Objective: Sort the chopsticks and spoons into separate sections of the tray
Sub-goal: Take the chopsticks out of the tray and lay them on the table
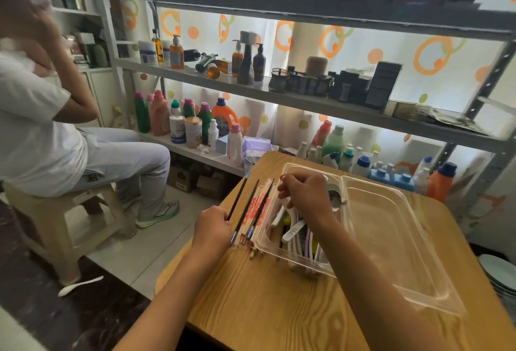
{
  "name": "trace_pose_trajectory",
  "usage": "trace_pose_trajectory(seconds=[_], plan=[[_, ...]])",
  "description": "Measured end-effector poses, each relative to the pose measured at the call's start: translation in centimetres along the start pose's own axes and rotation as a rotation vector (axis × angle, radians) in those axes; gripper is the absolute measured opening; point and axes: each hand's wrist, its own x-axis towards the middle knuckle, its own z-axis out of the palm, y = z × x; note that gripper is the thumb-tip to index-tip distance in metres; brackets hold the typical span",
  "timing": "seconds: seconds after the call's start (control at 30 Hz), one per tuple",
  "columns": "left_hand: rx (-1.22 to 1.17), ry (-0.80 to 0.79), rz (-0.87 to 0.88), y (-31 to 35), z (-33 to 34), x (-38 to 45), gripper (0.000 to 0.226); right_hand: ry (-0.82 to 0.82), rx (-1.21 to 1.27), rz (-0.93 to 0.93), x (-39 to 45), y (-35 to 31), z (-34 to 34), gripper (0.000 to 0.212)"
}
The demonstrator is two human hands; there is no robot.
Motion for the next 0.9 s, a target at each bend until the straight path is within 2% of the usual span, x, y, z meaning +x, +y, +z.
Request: trace_pose_trajectory(seconds=[0.2,0.37,0.57,0.73,0.9], plan=[[0.100,0.003,0.014,0.2,0.4,0.1,0.018,-0.062,-0.072,-0.017,0.2,0.7,-0.4,0.021],[0.169,-0.033,0.063,0.8,0.8,0.0,0.020,-0.145,-0.272,-0.110,0.3,0.8,-0.9,0.026],[0.133,-0.066,0.115,0.8,1.5,0.3,0.025,-0.211,-0.368,-0.092,0.3,0.9,-1.7,0.024],[0.076,-0.062,0.114,0.2,1.7,0.6,0.027,-0.286,-0.399,-0.130,0.4,1.9,-1.5,0.013],[0.053,-0.042,0.126,0.3,1.4,0.5,0.028,-0.480,-0.522,-0.112,0.0,2.0,-1.2,0.014]])
